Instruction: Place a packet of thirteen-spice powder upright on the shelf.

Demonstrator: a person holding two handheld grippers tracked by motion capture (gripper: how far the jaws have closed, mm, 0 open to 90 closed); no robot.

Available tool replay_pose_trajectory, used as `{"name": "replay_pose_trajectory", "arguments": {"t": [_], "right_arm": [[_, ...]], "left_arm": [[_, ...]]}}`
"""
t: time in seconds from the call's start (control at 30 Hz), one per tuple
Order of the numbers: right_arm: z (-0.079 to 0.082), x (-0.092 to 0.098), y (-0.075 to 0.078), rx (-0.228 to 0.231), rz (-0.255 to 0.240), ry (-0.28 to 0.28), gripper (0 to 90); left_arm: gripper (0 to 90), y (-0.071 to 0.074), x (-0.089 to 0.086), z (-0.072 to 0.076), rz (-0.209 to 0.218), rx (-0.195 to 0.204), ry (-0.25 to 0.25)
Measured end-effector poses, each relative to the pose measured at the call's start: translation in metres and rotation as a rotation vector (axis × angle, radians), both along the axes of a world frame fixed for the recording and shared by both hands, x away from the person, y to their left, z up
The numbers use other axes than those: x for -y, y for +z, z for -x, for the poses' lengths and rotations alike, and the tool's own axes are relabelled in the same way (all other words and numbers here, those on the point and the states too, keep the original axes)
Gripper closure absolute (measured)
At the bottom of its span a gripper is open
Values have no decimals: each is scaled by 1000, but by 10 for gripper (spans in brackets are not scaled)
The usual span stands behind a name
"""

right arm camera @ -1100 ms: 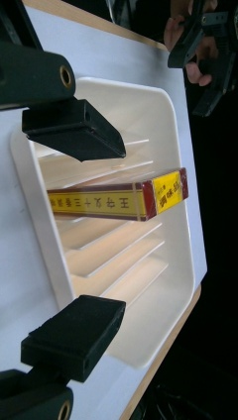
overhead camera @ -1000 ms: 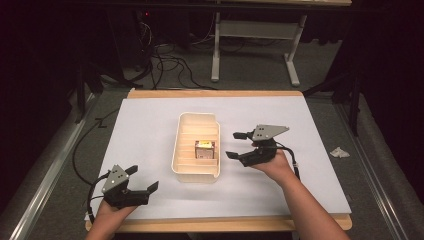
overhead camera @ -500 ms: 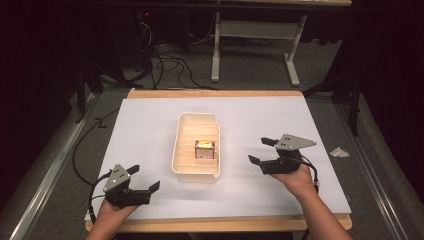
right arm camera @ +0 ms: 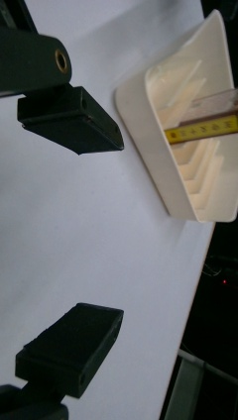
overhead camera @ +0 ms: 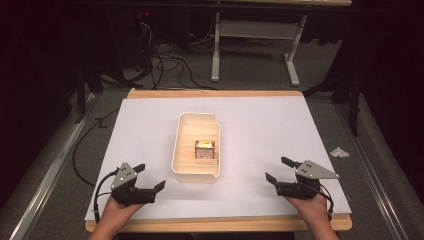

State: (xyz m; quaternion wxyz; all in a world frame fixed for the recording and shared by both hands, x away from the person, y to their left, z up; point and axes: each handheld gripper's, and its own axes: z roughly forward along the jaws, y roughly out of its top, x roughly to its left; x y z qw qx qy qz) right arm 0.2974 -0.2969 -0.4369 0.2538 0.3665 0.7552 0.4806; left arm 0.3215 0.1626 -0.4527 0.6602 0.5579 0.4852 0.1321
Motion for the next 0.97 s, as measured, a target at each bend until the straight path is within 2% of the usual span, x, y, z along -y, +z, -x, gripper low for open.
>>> {"name": "replay_pose_trajectory", "arguments": {"t": [0.07,0.33,0.63,0.97], "right_arm": [[1,-1,-8,5,28,20,196],[-9,-7,-9,14,1,43,179],[-11,7,-11,-11,-55,-16,176],[-11,4,-12,-15,-44,-14,180]], "left_arm": [[68,-1,2,0,-8,-3,-5],[68,-4,3,0,-21,-10,6],[67,-5,6,-1,-25,-12,1],[67,-4,4,0,-18,-9,0]]}}
